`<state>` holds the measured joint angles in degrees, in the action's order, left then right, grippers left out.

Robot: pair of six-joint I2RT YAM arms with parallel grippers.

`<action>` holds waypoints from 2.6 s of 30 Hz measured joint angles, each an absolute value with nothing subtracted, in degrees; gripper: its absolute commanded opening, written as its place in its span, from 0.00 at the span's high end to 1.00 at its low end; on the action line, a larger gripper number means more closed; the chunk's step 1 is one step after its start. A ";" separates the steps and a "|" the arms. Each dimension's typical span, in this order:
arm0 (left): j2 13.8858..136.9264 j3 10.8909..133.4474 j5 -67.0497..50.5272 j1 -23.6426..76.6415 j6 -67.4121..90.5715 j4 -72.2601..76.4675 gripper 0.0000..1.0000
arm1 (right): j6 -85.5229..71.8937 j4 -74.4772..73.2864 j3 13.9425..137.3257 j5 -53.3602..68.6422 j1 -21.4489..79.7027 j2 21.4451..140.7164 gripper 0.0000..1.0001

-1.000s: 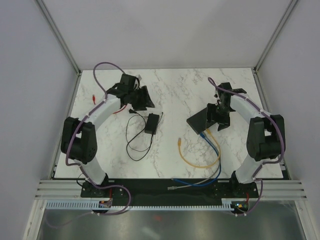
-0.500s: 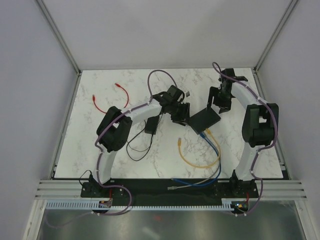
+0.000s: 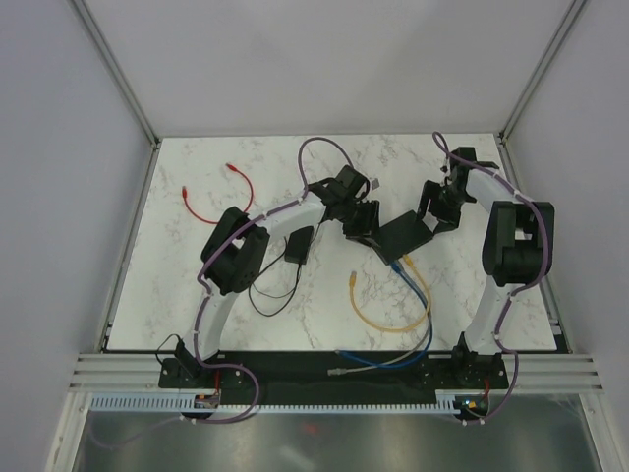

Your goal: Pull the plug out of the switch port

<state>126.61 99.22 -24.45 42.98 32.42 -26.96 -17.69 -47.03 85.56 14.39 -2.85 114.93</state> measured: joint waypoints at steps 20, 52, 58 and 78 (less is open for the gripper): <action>135.41 110.06 -32.18 43.48 33.15 -28.95 0.53 | -17.80 -38.04 59.42 26.81 -3.25 97.36 0.54; 137.27 112.90 -34.76 43.53 33.65 -32.91 0.53 | -18.20 -26.35 51.13 33.63 -3.38 98.17 0.64; 137.40 112.90 -35.11 43.53 33.65 -32.95 0.54 | -18.26 -26.09 51.13 34.26 -3.49 99.09 0.65; 137.88 112.90 -36.51 43.53 33.65 -32.93 0.56 | -19.27 -26.39 51.79 40.75 -5.89 102.87 1.00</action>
